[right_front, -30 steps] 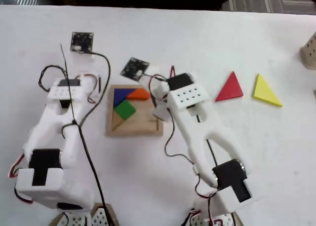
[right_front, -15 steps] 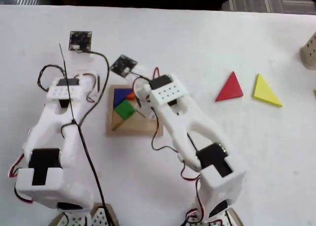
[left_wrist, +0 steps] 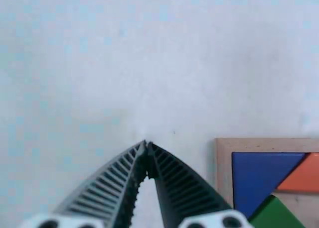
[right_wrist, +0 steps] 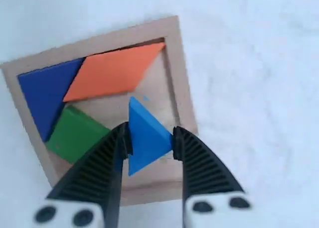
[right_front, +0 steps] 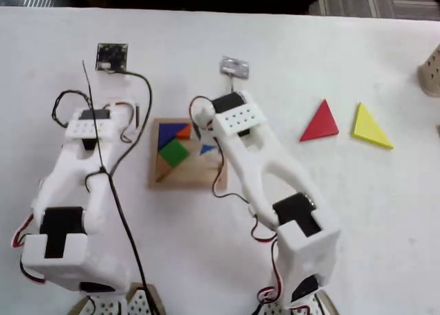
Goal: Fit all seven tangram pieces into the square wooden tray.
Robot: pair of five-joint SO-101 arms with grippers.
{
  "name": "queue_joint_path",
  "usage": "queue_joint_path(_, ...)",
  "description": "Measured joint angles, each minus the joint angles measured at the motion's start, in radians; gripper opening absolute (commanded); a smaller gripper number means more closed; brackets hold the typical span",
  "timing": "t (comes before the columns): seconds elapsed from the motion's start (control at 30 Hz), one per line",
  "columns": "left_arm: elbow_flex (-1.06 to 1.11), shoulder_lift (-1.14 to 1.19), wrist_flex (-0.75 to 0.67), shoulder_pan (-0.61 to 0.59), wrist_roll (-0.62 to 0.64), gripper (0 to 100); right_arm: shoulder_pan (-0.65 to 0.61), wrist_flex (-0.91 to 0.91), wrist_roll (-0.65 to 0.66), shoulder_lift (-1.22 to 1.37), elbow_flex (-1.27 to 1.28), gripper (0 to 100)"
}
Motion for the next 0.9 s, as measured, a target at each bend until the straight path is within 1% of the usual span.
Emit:
queue_joint_path(0.1, 0.000, 0.000, 0.000, 0.000, 0.000, 3, 0.008, 0.002, -0.048, 0.052, -0.023, 23.8)
queue_joint_path(0.13, 0.000, 0.000, 0.000, 0.000, 0.000, 3, 0.006, 0.002, -0.049, 0.071, -0.034, 25.5)
queue_joint_path(0.2, 0.000, 0.000, 0.000, 0.000, 0.000, 3, 0.003, 0.008, -0.051, 0.107, -0.060, 26.0)
queue_joint_path(0.3, 0.000, 0.000, 0.000, 0.000, 0.000, 3, 0.000, 0.046, 0.021, 0.133, -0.110, 24.0)
queue_joint_path(0.4, 0.000, 0.000, 0.000, 0.000, 0.000, 3, -0.012, 0.112, 0.098, 0.133, -0.176, 19.7)
queue_joint_path(0.5, 0.000, 0.000, 0.000, 0.000, 0.000, 3, -0.009, 0.210, 0.163, 0.135, -0.252, 12.3)
queue_joint_path(0.6, 0.000, 0.000, 0.000, 0.000, 0.000, 2, 0.038, 0.344, 0.249, 0.137, -0.351, 1.8)
queue_joint_path(0.67, 0.000, 0.000, 0.002, 0.003, 0.000, 2, 0.089, 0.427, 0.318, 0.137, -0.413, 2.7)
queue_joint_path(0.73, 0.000, -0.002, 0.031, 0.023, 0.000, 2, 0.144, 0.494, 0.379, 0.137, -0.443, 1.5)
queue_joint_path(0.8, 0.000, -0.015, 0.068, 0.054, 0.000, 2, 0.187, 0.517, 0.411, 0.135, -0.442, 1.9)
queue_joint_path(0.9, 0.015, -0.078, 0.123, 0.118, 0.000, 2, 0.236, 0.512, 0.422, 0.135, -0.399, 1.8)
